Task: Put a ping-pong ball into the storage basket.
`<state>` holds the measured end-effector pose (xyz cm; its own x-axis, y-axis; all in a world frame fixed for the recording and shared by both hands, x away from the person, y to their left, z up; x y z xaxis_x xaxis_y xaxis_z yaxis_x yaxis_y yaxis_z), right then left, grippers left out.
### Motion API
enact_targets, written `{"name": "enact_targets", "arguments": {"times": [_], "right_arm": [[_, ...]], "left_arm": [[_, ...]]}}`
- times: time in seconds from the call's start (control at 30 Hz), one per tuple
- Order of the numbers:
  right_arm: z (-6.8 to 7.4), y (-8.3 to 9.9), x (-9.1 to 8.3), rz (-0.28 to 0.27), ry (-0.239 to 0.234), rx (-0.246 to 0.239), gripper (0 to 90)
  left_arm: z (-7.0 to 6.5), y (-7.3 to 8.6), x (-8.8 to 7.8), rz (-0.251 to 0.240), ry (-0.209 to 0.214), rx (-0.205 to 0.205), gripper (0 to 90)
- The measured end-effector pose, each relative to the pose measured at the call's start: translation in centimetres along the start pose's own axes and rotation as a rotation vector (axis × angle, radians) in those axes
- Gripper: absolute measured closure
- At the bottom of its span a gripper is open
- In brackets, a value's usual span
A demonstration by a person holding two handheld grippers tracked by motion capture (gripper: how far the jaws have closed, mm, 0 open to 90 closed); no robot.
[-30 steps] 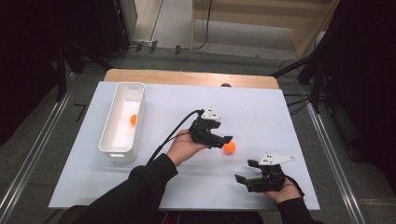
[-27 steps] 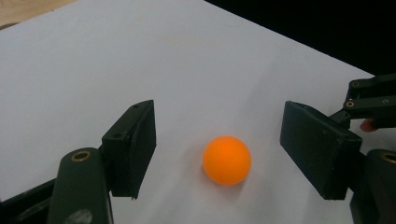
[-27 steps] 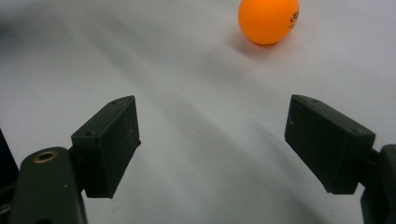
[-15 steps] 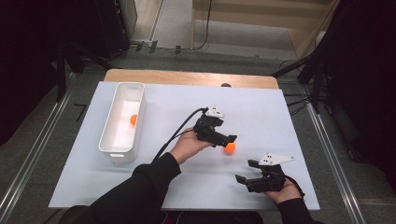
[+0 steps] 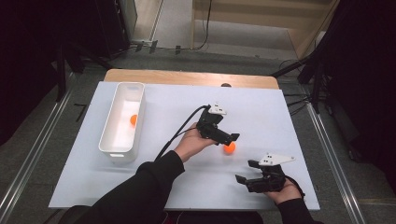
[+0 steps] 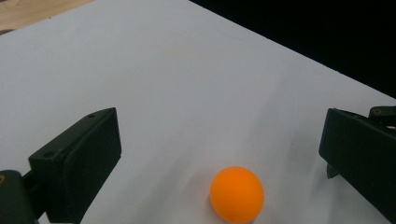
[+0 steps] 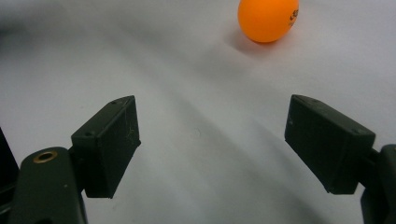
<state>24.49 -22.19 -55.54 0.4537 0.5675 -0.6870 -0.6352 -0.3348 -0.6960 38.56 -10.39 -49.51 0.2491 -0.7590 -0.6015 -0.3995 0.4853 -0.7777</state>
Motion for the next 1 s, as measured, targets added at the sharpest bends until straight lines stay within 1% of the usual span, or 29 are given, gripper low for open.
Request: {"name": "enact_targets", "arguments": {"times": [0.13,0.27,0.3,0.4,0.43,0.47,0.5,0.6,0.8,0.83,0.9,0.97,1.0], "right_arm": [[0.0,0.0,0.0,0.000,-0.001,0.004,16.4],[0.0,0.0,0.0,0.001,-0.002,0.002,16.4],[0.0,0.0,0.0,0.001,-0.002,0.003,16.4],[0.0,0.0,0.0,0.001,0.000,0.006,16.4],[0.0,0.0,0.0,0.000,-0.001,0.007,16.4],[0.0,0.0,0.0,0.001,-0.001,0.005,16.4],[0.0,0.0,-0.1,0.001,-0.002,0.005,16.4],[0.0,0.0,0.0,-0.002,-0.002,0.001,16.4],[0.0,0.0,0.0,-0.003,0.000,0.002,16.4],[0.0,0.0,0.0,-0.003,0.000,0.001,16.4],[0.0,0.0,0.0,-0.003,-0.001,0.002,16.4],[0.0,0.1,0.0,0.002,-0.001,0.003,16.4],[0.0,0.1,0.0,0.002,-0.001,0.002,16.4]], "left_arm": [[0.0,0.3,0.3,0.018,-0.004,0.004,0.0],[0.1,0.4,0.4,0.021,-0.014,0.013,0.0],[0.0,0.4,0.6,0.020,-0.019,0.008,0.0],[0.0,0.5,0.8,0.017,-0.013,-0.001,0.0],[-0.1,0.5,0.9,0.014,0.000,-0.007,0.0],[-0.1,0.5,0.9,0.012,0.000,-0.008,0.0],[-0.1,0.5,1.0,0.013,-0.012,-0.005,0.0],[-0.1,0.6,1.2,0.015,-0.021,0.000,0.0],[-0.3,1.1,1.7,0.040,-0.017,0.006,0.0],[-0.3,1.2,1.7,0.040,-0.016,0.012,0.0],[-0.4,1.2,1.8,0.038,-0.012,0.011,0.0],[-0.4,1.3,1.8,0.022,-0.010,0.008,0.0],[-0.4,1.5,1.9,0.027,-0.007,0.004,0.0]]}}
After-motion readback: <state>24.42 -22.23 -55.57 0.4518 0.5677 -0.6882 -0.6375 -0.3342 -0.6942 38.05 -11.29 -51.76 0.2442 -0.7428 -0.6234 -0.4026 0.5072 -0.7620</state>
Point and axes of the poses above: each handheld gripper's, and its own axes: x roughly forward along the jaws, y roughly out of its underside, z roughly to its left, the point moved 7 cm from there along x, roughly forward along the jaws, and after that the axes turned 2 degrees about z, right-handed, at the moved point
